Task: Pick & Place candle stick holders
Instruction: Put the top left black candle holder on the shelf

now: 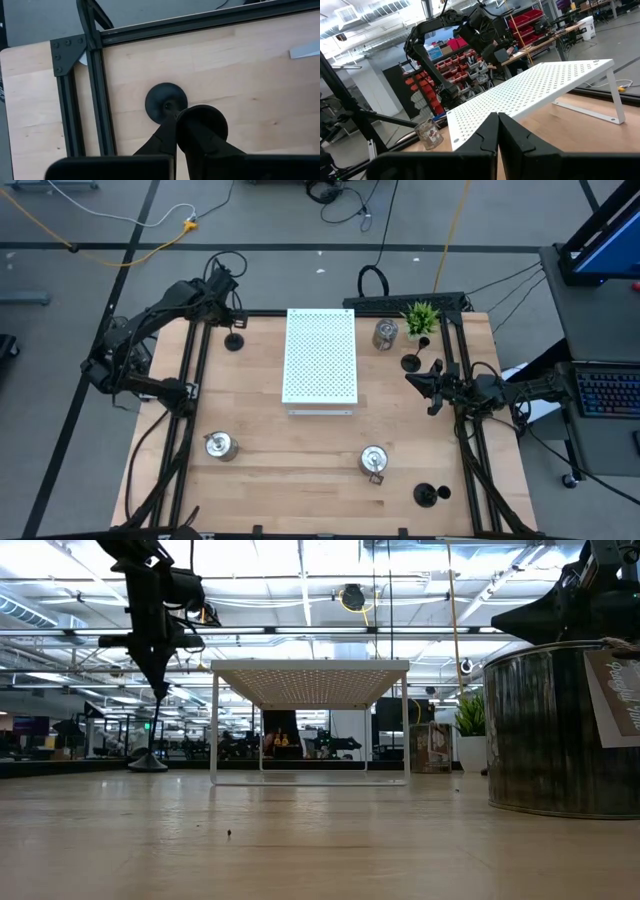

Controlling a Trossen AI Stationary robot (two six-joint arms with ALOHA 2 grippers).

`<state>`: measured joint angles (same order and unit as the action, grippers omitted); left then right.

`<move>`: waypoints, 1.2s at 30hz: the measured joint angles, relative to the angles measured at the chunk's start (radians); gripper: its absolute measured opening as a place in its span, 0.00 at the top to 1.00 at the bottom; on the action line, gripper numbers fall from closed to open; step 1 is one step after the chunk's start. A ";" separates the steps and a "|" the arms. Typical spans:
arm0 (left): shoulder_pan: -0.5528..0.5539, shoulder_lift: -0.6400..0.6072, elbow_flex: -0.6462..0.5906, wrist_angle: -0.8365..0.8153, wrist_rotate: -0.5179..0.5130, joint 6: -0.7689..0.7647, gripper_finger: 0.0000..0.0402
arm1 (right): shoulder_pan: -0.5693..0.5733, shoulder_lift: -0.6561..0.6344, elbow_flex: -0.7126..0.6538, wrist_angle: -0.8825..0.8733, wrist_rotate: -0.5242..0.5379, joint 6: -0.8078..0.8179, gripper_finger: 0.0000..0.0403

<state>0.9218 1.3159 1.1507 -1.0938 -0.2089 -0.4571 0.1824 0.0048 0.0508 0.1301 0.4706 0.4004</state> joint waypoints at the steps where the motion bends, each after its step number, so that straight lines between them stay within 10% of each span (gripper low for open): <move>1: 0.000 0.000 0.000 0.000 0.000 0.000 0.97 | 0.000 0.000 0.000 0.000 0.000 0.000 1.00; 17: 0.010 -0.103 0.020 -0.008 0.057 -0.001 0.99 | 0.000 0.000 0.000 0.000 0.000 0.000 1.00; 36: -0.024 -0.188 0.367 0.136 0.335 -0.050 0.99 | 0.000 0.000 0.000 0.000 0.000 -0.004 1.00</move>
<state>0.8980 1.1277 1.5174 -0.9574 0.1261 -0.5074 0.1822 0.0049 0.0509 0.1297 0.4709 0.3961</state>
